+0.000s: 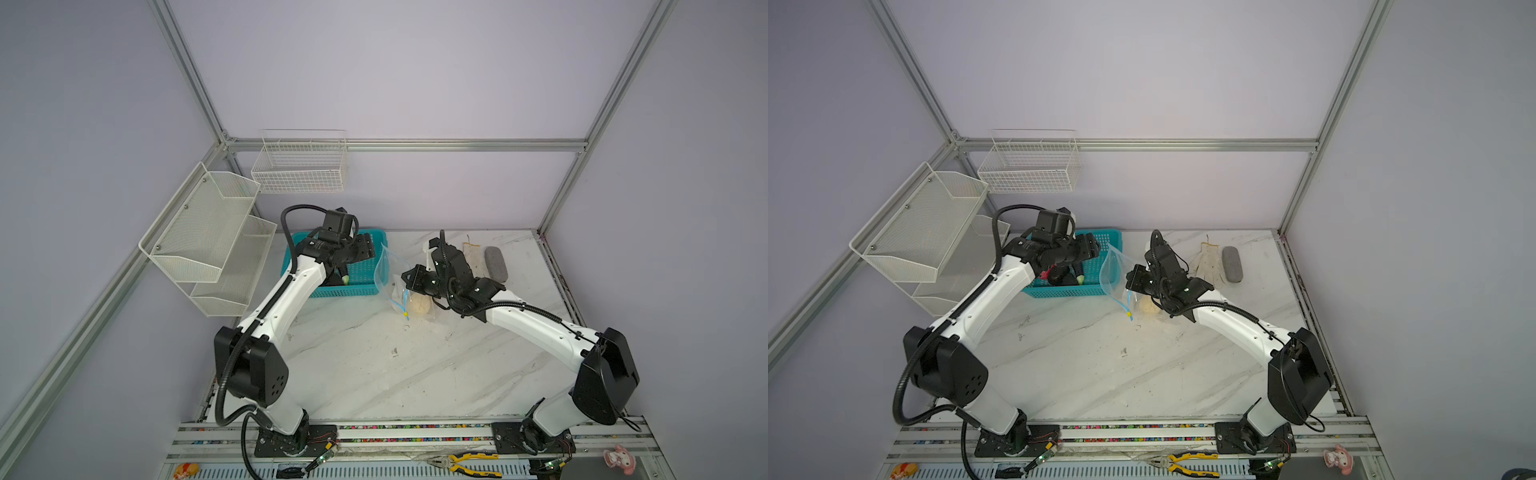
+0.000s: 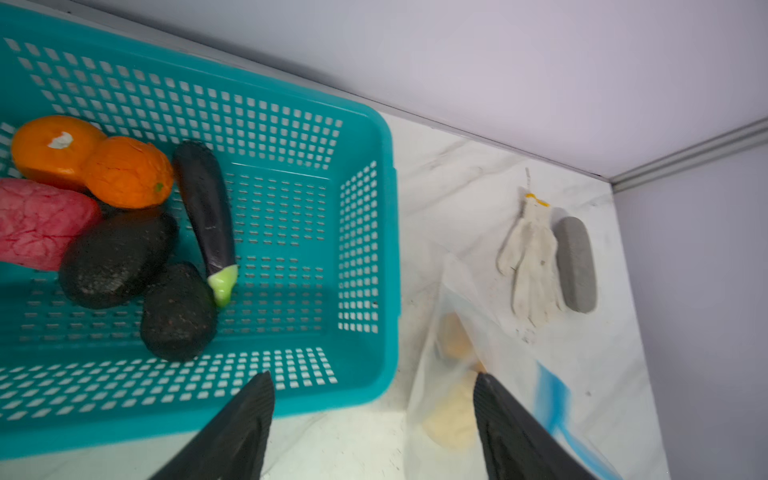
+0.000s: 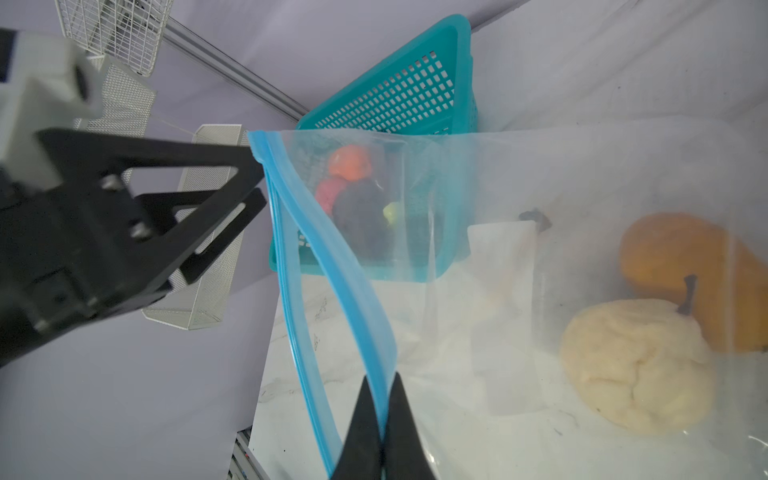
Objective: Place the food in the zip-top bag and seal the zipper
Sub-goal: 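Move the left gripper back over the teal basket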
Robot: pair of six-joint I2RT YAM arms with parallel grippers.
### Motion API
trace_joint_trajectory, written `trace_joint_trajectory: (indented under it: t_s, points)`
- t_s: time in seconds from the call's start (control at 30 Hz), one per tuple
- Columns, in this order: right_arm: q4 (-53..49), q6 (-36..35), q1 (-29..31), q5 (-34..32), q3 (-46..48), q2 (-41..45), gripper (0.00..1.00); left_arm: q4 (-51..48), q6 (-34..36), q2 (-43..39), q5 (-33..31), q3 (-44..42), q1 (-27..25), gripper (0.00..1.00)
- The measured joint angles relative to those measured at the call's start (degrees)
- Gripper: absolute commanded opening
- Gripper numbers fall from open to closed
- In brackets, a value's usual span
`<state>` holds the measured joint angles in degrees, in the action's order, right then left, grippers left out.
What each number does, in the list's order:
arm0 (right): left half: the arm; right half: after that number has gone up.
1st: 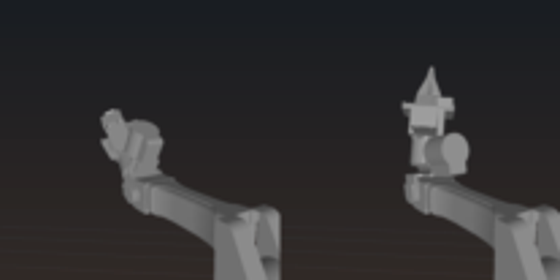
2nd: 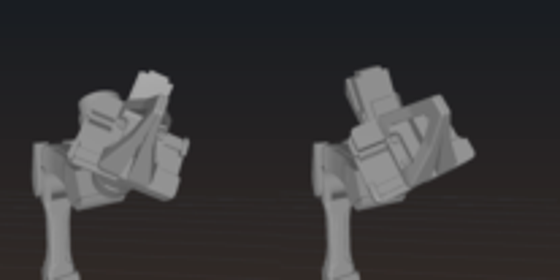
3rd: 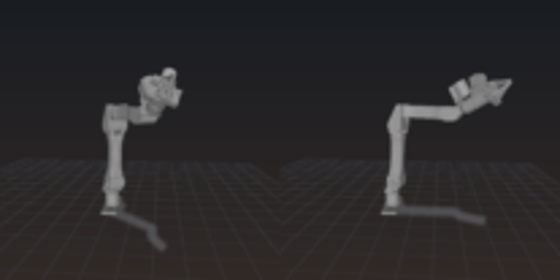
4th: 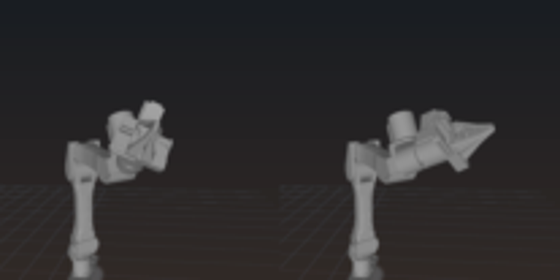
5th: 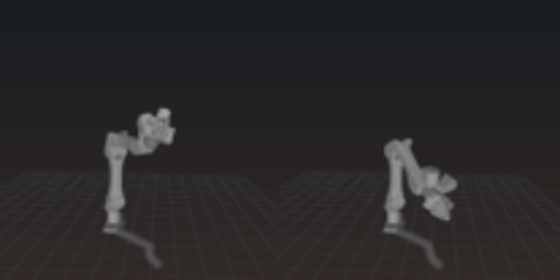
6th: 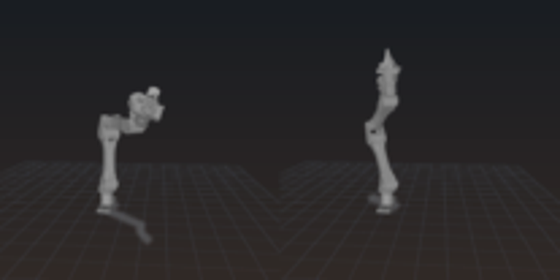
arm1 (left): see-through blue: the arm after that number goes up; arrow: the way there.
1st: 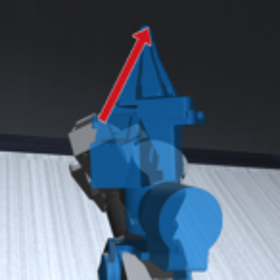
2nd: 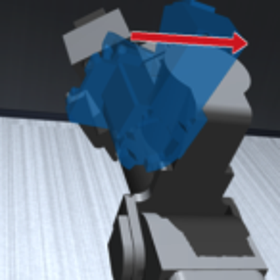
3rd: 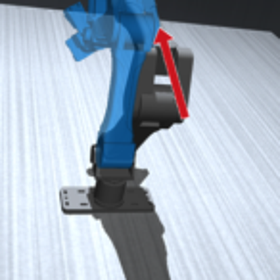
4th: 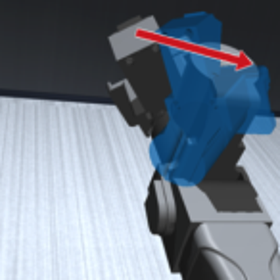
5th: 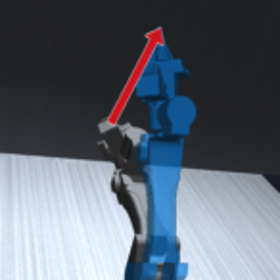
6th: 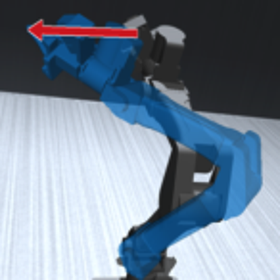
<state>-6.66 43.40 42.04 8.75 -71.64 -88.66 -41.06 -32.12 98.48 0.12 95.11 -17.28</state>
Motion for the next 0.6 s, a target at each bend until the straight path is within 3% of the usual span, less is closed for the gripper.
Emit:
trace_joint_trajectory:
  t_s: [0.27, 0.6]
  points:
    - [0.0, -2.0, 0.0, 0.4, 0.2, -0.2, 0.00, -4.5, 0.2, 19.1, -3.9, 11.2, 4.8, 0.77]
    - [0.9, -3.5, -0.3, 1.4, 0.2, -2.7, 0.00, -6.6, 0.0, 31.7, -7.0, 23.3, 8.2, 0.73]
